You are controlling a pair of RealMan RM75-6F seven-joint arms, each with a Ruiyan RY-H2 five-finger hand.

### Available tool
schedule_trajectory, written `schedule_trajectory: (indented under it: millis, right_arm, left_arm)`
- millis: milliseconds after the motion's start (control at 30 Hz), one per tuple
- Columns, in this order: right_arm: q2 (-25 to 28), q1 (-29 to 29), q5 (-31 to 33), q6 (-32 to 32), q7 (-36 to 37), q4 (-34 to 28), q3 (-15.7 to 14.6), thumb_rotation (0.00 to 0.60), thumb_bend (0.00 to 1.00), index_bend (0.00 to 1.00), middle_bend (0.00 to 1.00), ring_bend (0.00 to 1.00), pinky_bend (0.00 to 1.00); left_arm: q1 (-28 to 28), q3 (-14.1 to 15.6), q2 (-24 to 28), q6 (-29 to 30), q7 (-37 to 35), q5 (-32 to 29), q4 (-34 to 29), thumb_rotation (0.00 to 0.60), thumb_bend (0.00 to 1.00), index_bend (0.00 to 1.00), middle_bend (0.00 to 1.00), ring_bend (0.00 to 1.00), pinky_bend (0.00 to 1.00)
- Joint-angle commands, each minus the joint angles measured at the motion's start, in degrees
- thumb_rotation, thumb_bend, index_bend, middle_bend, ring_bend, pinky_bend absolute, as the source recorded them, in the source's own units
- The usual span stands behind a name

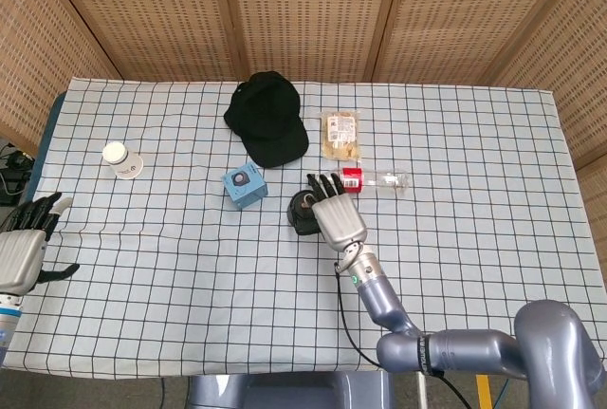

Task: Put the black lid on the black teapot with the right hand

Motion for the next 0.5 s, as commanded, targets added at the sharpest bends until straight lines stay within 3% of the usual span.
schedule_trajectory:
  millis: [33, 233, 500]
  right_arm:
    - [5.3, -3.8, -3.7, 3.4, 1.6, -5.7, -2.4, 0.6, 0.58, 0.2, 0.0, 0.0, 0.0]
    - [13.2, -11.5, -11.3, 8.1, 8.1, -9.1, -8.1, 0.6, 0.45, 0.11, 0.0, 0.0, 0.0]
    - [18.6, -22.5, -24.2, 15.6, 19.9, -5.1, -16.2, 0.6, 0.38, 0.05, 0.0, 0.0, 0.0]
  left_arm:
    - [0.1, -0.1, -0.1, 0.1, 0.5, -0.2, -0.1, 0.6, 0.06, 0.0, 0.0, 0.0, 0.0]
    - [1.0, 0.4, -0.2, 2.9, 1.7, 1.8, -1.2, 0.6, 0.06, 0.0, 0.0, 0.0, 0.0]
    - [2.0, 0.9, -0.8, 5.7, 2.9, 4.0, -1.5, 0.6, 0.06, 0.0, 0.0, 0.0, 0.0]
